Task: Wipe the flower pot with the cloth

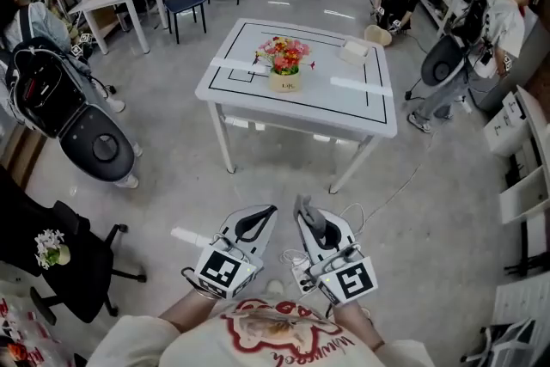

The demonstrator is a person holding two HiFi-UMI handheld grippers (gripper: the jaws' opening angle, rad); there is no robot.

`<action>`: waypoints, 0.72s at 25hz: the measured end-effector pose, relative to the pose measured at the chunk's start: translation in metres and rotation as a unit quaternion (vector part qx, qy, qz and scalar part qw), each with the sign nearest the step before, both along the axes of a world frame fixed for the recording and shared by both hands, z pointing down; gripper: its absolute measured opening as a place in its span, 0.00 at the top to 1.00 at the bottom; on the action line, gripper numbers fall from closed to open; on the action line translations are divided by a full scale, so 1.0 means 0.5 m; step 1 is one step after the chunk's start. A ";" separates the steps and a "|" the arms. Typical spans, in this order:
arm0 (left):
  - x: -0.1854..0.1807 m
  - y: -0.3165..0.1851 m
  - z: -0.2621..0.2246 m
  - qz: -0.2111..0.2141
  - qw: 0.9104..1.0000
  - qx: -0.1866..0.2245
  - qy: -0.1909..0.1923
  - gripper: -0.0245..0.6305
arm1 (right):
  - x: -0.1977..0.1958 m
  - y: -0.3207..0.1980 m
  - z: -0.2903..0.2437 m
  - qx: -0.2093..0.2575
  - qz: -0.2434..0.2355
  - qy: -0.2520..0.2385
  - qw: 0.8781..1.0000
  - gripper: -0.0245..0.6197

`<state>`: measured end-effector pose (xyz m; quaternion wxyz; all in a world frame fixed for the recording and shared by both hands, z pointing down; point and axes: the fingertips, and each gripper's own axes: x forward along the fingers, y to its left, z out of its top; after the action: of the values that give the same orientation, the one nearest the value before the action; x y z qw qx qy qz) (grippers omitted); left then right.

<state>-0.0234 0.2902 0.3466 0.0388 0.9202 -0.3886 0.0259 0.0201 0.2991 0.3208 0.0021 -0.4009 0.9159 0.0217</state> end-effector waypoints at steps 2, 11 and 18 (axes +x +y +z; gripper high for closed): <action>-0.015 0.044 -0.002 0.009 1.000 -0.005 -0.003 0.96 | -0.016 0.039 0.005 -0.007 0.007 -0.003 1.000 0.92; -0.133 0.190 0.009 0.024 0.999 0.007 -0.030 0.96 | -0.141 0.182 -0.002 -0.001 0.029 -0.015 0.999 0.92; -0.152 0.265 0.035 0.047 0.999 -0.007 -0.020 0.96 | -0.158 0.273 0.003 -0.007 0.067 -0.026 0.997 0.92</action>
<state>-0.0996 0.4225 0.3641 0.0359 0.9366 -0.3450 0.0489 -0.0587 0.4359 0.3225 0.0218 -0.4620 0.8866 0.0054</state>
